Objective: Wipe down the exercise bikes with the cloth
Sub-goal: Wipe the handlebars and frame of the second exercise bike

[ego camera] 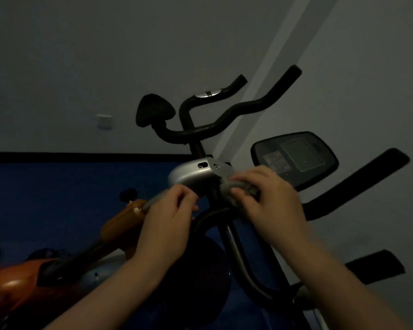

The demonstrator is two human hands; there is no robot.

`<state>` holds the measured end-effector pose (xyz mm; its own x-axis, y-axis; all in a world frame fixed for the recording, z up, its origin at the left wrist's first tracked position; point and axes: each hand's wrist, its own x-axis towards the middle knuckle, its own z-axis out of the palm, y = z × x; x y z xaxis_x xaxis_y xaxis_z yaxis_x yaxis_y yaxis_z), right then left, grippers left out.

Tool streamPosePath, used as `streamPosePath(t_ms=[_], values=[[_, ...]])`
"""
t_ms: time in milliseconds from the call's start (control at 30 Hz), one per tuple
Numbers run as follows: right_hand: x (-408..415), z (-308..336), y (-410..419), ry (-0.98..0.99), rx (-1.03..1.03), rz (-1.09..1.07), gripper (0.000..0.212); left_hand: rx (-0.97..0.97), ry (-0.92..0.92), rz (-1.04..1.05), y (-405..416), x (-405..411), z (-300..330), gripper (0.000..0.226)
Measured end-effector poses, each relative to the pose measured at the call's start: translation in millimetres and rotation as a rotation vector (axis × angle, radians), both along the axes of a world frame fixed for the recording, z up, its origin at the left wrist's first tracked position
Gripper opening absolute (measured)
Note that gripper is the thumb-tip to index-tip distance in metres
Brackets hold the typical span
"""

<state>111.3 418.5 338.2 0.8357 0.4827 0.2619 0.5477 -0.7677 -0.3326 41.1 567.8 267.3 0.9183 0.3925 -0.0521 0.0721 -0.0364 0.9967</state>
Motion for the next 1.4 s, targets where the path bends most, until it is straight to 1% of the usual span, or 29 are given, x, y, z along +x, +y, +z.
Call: streamPosePath(t_ms=[33,100,167,233,267,367,400,467,533,567,633,667,700,733,800,867,967,1000,1067,1133,1200,1267,1300,1333,1400], values=[[5.1,2.0,-1.3,-0.022,-0.069,0.013,0.019,0.091,-0.007,-0.037,-3.4,-5.1,0.4,0.013],[18.2,-3.0,12.5,0.010,-0.197,0.059,0.019,0.238,-0.031,-0.060,-9.4,-12.1,0.2,0.002],[33.1,-7.5,32.3,0.045,-0.267,0.088,0.020,0.257,-0.048,-0.034,-11.6,-13.1,-2.8,0.002],[40.2,-5.8,39.3,0.087,-0.279,0.088,0.020,0.271,-0.032,-0.034,-11.2,-14.2,-2.6,0.003],[40.6,-2.7,34.7,0.132,-0.284,0.106,0.019,0.269,-0.025,-0.039,-10.6,-15.1,-3.0,0.003],[40.2,8.3,19.0,0.346,-0.265,0.134,0.016,0.232,-0.023,-0.011,-9.4,-17.4,-5.1,0.003],[42.3,7.1,22.5,0.337,-0.259,0.104,0.016,0.224,-0.029,0.003,-9.8,-17.4,-6.6,0.004],[44.8,-4.1,37.3,0.158,-0.282,0.048,0.019,0.223,-0.039,0.013,-10.1,-15.7,-9.3,0.005],[39.5,-14.5,45.7,0.002,-0.322,0.110,0.018,0.231,-0.053,0.026,-10.5,-15.4,-10.6,0.006],[37.7,-13.2,41.4,0.005,-0.332,0.176,0.016,0.237,-0.061,0.028,-10.4,-15.4,-10.9,0.006],[39.7,3.2,23.8,0.170,-0.340,0.276,0.014,0.245,-0.067,0.021,-10.3,-16.0,-11.1,0.007],[43.4,11.4,17.9,0.256,-0.344,0.292,0.015,0.242,-0.070,0.019,-10.2,-15.9,-11.2,0.007],[46.6,15.2,16.7,0.288,-0.358,0.283,0.016,0.235,-0.072,0.020,-9.9,-15.7,-11.7,0.007],[47.3,12.2,18.9,0.263,-0.383,0.257,0.016,0.231,-0.073,0.025,-9.6,-15.5,-12.0,0.008],[43.1,-2.2,26.9,0.139,-0.381,0.214,0.014,0.210,-0.074,0.038,-9.8,-16.0,-13.5,0.009],[27.5,-14.8,25.2,0.045,-0.287,0.276,0.011,0.141,-0.087,0.066,-8.8,-16.8,-15.7,0.011],[4.3,-19.4,5.8,-0.044,-0.179,0.408,0.016,0.027,-0.089,0.071,-7.6,-17.1,-17.3,0.015],[-5.2,-21.6,3.4,-0.051,-0.177,0.452,0.018,-0.006,-0.092,0.061,-7.0,-16.8,-17.5,0.016],[-20.1,-26.3,0.2,0.017,-0.148,0.482,0.019,-0.067,-0.098,0.032,-6.4,-16.6,-18.0,0.018],[-19.3,-24.8,-7.9,0.060,-0.017,0.353,0.020,-0.100,-0.103,0.001,-6.0,-16.3,-18.8,0.018],[-10.7,-20.3,-14.7,-0.046,0.131,0.101,0.019,-0.104,-0.104,-0.025,-4.7,-15.8,-20.1,0.016],[-11.5,-18.4,-6.9,-0.146,0.190,-0.190,0.017,-0.096,-0.116,-0.055,-3.9,-14.4,-21.8,0.014],[-17.7,-22.3,3.8,-0.136,0.193,-0.289,0.017,-0.093,-0.125,-0.069,-3.2,-13.6,-22.9,0.014],[-27.6,-29.9,16.1,-0.095,0.184,-0.317,0.016,-0.092,-0.133,-0.083,-2.5,-12.9,-24.4,0.015],[-46.3,-40.7,34.5,0.017,0.147,-0.199,0.016,-0.100,-0.143,-0.101,-1.8,-12.5,-25.5,0.015]])
